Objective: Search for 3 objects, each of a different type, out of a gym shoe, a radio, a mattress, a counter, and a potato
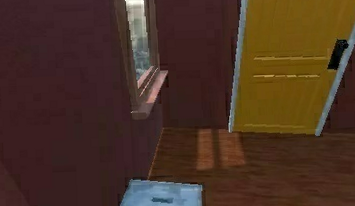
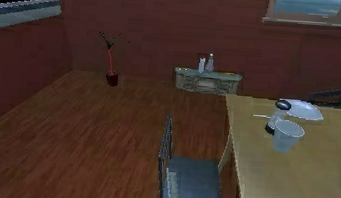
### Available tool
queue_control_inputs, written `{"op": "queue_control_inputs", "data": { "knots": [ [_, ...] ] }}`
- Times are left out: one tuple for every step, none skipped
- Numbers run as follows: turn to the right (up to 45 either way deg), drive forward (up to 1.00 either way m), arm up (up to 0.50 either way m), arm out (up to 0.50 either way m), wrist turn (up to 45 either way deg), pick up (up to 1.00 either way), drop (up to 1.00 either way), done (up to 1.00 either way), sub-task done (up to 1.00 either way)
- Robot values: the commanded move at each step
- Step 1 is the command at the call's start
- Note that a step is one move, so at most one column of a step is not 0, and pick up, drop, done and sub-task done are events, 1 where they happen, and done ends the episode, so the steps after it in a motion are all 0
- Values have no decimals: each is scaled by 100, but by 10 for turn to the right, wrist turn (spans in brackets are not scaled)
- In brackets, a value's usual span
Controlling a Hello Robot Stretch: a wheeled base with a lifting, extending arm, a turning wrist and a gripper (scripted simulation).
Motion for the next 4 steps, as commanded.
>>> {"op": "queue_control_inputs", "data": {
  "knots": [
    [0,10,0,0,0,0,0,0,0],
    [450,0,0,0,0,0,0,0,0],
    [30,0,0,0,0,0,0,0,0],
    [0,40,0,0,0,0,0,0,0]
  ]
}}
